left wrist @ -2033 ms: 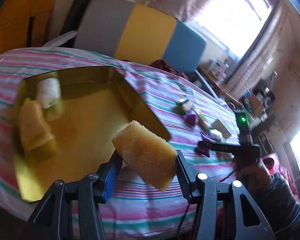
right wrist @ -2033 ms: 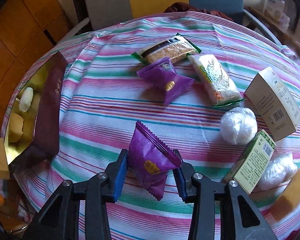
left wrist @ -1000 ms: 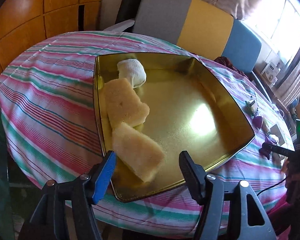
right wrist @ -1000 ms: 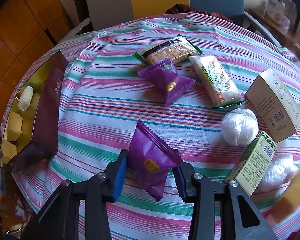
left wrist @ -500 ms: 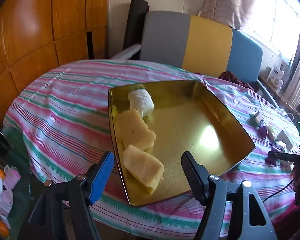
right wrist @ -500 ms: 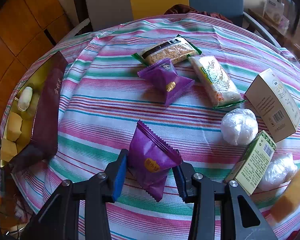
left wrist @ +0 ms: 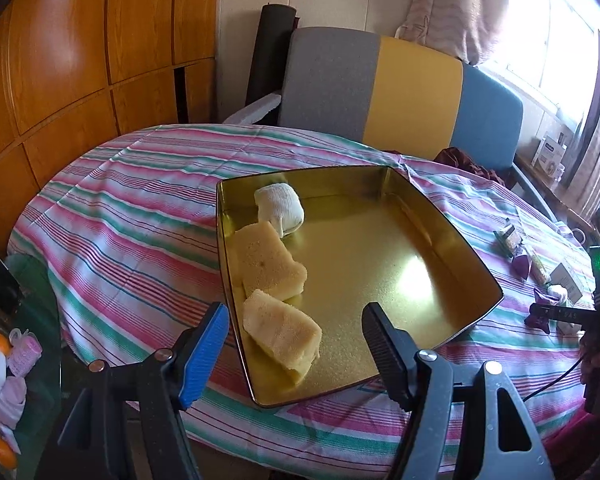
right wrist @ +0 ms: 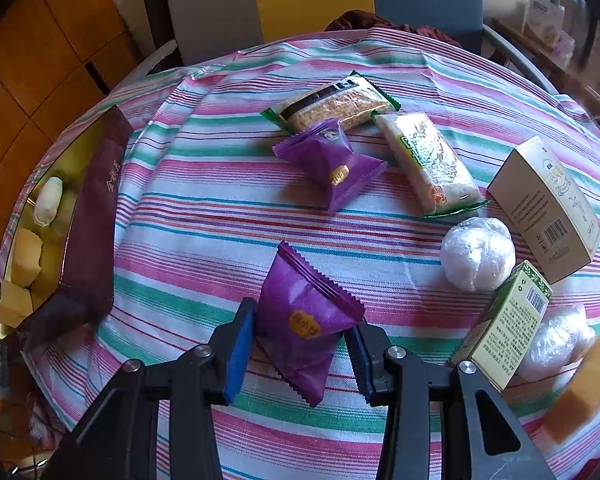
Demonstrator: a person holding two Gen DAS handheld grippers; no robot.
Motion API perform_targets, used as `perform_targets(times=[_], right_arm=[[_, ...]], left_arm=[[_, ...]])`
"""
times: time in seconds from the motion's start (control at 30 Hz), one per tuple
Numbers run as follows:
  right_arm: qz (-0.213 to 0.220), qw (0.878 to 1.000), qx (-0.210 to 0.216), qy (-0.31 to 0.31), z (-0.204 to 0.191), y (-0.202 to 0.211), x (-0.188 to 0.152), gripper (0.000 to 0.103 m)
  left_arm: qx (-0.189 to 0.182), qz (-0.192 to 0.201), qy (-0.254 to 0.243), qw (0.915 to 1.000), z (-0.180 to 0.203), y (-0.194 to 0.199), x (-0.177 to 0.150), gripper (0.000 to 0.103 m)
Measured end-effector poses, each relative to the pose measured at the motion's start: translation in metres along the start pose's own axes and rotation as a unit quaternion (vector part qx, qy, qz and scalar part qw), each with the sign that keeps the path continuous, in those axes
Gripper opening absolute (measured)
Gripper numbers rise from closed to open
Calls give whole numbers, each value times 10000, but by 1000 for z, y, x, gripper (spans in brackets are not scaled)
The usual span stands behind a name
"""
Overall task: Organize objects
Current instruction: 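Carry the purple packet into the tray and open the right gripper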
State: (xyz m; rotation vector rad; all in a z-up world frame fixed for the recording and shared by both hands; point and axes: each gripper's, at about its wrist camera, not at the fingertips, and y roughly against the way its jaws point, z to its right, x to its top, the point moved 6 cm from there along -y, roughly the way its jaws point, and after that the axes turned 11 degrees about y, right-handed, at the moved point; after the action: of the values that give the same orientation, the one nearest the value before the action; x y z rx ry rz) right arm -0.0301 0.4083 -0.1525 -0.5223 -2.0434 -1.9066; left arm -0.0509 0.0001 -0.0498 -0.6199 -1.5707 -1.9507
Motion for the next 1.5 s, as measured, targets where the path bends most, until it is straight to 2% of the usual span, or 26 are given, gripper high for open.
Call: perform_targets(times=[0.4, 0.63, 0.8, 0.93, 1.13, 1.33, 1.5], right_arm=[[10, 9999, -67, -154, 3, 6, 1, 44], [205, 9995, -86, -223, 1, 25, 7, 44], [483, 9988, 24, -65, -18, 46, 24, 44], [796, 9958, 372, 257, -59, 67, 48, 44], [1068, 9808, 1038, 1262, -163, 79, 75, 44], [702, 9651, 1465, 2053, -255, 46, 72, 44], [188, 9575, 1680, 2336, -301, 1, 60, 44]], left_arm=[[24, -45, 146, 9999, -9, -2, -2, 70], [5, -47, 220, 9997, -15, -2, -3, 69], [-14, -76, 291, 9995, -19, -4, -4, 69], [-1, -36, 475, 9989, -30, -3, 0, 69], [207, 103, 872, 9959, -63, 1, 10, 68], [277, 127, 1130, 9931, -84, -1, 11, 68], [243, 48, 1198, 9925, -88, -8, 8, 68]])
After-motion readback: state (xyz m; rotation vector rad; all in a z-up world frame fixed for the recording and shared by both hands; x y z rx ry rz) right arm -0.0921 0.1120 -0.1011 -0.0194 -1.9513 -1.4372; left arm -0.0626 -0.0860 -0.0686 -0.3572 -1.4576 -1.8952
